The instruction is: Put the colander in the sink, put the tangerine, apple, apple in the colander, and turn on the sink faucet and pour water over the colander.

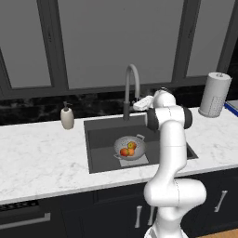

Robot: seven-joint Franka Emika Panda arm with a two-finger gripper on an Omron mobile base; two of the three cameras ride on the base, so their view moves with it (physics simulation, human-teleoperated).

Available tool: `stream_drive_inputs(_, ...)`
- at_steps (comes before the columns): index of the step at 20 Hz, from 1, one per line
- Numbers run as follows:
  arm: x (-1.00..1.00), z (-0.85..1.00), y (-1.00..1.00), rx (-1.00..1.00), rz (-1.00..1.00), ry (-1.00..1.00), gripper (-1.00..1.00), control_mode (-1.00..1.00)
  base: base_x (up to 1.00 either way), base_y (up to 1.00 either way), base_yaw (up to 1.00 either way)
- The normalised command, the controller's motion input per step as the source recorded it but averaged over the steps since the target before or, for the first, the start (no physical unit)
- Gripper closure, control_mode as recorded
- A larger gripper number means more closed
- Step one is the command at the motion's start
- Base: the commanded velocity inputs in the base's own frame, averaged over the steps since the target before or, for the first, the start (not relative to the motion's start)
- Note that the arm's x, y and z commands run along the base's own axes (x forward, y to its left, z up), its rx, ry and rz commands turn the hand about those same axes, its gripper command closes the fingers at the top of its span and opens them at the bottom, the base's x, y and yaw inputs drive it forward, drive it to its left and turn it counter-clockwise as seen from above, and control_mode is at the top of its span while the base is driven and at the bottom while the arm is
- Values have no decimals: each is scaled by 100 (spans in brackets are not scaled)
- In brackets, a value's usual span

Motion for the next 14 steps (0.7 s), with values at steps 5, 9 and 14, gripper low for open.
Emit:
stream_drive_inputs(5,36,0,2,1,-7,0,100,-100,0,0,0)
stream_drive_inputs(9,40,0,-7,5,-11,0,100,-100,0,0,0)
stream_drive_inputs(14,43,0,-38,13,-8,0,100,-100,0,0,0)
